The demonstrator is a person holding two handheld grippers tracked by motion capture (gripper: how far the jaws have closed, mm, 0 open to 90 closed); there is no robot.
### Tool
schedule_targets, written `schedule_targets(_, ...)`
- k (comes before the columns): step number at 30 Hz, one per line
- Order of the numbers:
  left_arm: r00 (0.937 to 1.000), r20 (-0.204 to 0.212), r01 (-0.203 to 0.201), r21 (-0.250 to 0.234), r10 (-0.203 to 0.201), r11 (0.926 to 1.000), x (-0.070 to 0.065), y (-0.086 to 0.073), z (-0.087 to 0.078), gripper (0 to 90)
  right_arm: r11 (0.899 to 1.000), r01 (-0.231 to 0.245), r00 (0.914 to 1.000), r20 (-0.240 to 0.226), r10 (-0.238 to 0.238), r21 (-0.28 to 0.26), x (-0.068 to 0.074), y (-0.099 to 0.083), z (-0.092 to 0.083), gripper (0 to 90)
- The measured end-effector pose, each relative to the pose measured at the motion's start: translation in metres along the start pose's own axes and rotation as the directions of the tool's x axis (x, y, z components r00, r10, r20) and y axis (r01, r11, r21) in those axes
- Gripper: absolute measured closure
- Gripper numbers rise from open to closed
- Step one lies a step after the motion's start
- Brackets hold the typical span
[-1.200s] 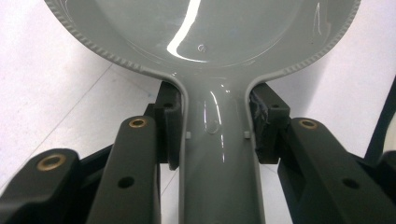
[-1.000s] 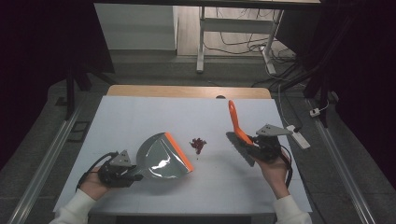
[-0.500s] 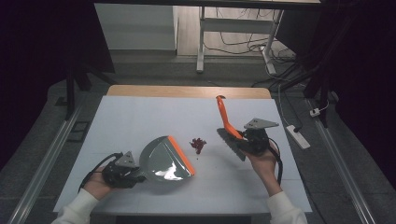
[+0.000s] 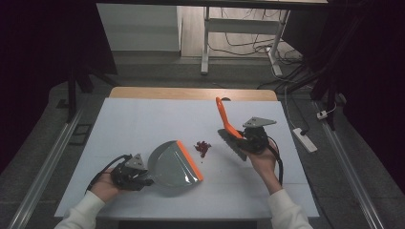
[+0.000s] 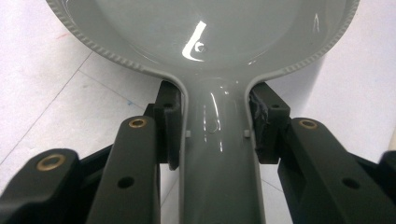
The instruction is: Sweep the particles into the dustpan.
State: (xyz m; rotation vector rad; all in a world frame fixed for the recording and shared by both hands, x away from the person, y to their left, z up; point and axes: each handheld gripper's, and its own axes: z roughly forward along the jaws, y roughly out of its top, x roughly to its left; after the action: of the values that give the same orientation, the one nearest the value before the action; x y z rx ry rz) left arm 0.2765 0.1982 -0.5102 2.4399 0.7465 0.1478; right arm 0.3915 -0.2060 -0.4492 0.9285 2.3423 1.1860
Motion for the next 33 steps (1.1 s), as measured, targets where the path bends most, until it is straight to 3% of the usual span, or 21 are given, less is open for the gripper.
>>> schedule_targets(33, 0.9986, 0.049, -0.024, 0.031, 0.022, 0.9992, 0.008, 0.018, 0.012, 62.0, 0.991, 0.077, 0.9969, 0.002, -0.078, 0.107, 0.009, 0.012, 0.066, 69.9)
